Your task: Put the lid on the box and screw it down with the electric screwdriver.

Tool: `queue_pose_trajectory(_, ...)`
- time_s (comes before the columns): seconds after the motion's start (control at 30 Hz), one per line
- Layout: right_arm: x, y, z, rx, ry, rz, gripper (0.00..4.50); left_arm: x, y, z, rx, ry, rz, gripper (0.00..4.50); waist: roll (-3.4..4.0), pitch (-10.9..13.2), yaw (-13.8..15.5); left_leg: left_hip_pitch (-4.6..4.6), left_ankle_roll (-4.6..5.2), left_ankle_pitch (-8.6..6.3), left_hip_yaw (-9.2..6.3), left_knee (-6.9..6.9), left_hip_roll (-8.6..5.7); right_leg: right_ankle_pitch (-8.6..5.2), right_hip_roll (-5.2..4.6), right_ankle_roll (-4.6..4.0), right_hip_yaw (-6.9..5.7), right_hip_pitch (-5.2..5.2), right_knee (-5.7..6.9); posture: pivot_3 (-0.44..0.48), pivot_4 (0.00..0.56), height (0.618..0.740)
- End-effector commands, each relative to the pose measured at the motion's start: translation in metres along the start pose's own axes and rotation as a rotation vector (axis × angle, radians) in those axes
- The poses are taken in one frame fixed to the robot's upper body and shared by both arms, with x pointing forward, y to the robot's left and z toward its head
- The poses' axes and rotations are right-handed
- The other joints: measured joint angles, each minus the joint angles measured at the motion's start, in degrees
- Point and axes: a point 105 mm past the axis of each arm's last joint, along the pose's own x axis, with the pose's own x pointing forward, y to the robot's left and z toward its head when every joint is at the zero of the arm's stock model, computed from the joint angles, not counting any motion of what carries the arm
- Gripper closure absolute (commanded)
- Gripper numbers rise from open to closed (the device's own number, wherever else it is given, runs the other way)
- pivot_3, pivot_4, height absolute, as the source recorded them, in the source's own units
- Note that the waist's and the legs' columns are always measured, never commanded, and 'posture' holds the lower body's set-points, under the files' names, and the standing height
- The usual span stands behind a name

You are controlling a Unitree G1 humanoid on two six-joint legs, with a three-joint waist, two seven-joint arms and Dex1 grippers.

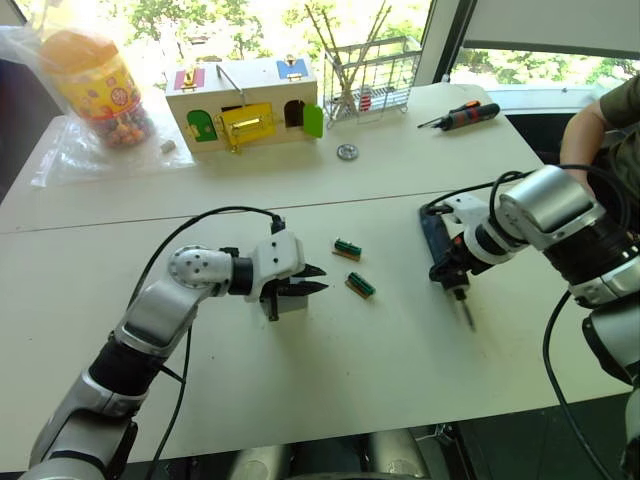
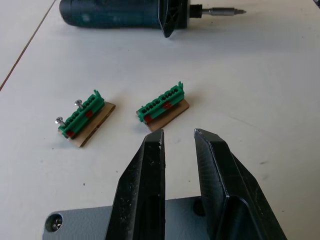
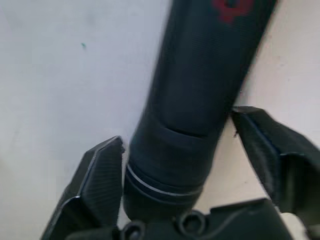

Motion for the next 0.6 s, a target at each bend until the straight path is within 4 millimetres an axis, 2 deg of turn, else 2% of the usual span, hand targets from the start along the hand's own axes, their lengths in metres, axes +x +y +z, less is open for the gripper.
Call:
queue_pose_trajectory(0.03,0.010,0.004,-0.015,0.012,0.076,0.054,2.23,-0.007,0.004,0.009,0.042,-0.024,0.049,3.58,-0.01,0.0,0.0,0.00,0.00,0.00,0.00,0.00,0.00,0.00,0.00,0.00,0.00,0.00,0.00,0.000,0.150,0.740)
queue_pose_trajectory(0.07,0.008,0.002,-0.017,0.019,0.079,0.060,2.59,-0.009,0.006,0.009,0.039,-0.024,0.061,3.58,-0.01,0.0,0.0,0.00,0.00,0.00,-0.02,-0.01,0.01,0.00,0.00,0.00,-0.02,-0.01,0.00,0.000,0.150,0.740)
queue_pose_trajectory(0.1,0.006,-0.001,-0.019,0.016,0.080,0.053,2.69,-0.010,0.007,0.008,0.038,-0.023,0.069,3.58,-0.01,0.0,0.0,0.00,0.00,0.00,-0.06,-0.02,0.01,0.00,0.00,0.00,-0.04,0.00,0.00,0.000,0.150,0.740)
queue_pose_trajectory(0.3,0.001,-0.016,-0.026,0.041,0.077,0.044,2.69,-0.014,0.016,0.005,0.041,-0.013,0.099,3.58,-0.01,0.0,0.4,0.00,0.00,0.00,-0.09,-0.02,-0.03,0.00,-0.01,0.00,-0.11,0.02,-0.02,0.000,0.150,0.740)
queue_pose_trajectory(0.4,-0.018,-0.026,0.000,0.133,-0.074,0.068,2.69,-0.017,0.020,0.004,0.042,-0.009,0.102,3.58,-0.01,0.0,0.9,0.00,0.00,0.00,-0.08,0.00,-0.02,0.00,-0.01,0.00,-0.10,0.02,-0.02,0.000,0.150,0.740)
queue_pose_trajectory(0.5,-0.052,-0.034,0.043,0.265,-0.310,0.100,2.69,-0.027,0.027,0.000,0.019,-0.001,0.115,3.58,0.06,0.0,0.6,-0.01,-0.02,0.01,0.01,0.03,-0.02,0.00,0.00,0.00,-0.03,-0.03,0.01,0.000,0.150,0.740)
queue_pose_trajectory(0.6,-0.081,-0.040,0.070,0.363,-0.509,0.135,2.69,-0.039,0.035,-0.002,-0.010,-0.004,0.134,3.58,0.09,0.1,-0.2,-0.09,-0.06,0.03,0.11,-0.14,0.00,0.00,0.00,0.00,0.08,-0.30,0.09,0.000,0.150,0.740)
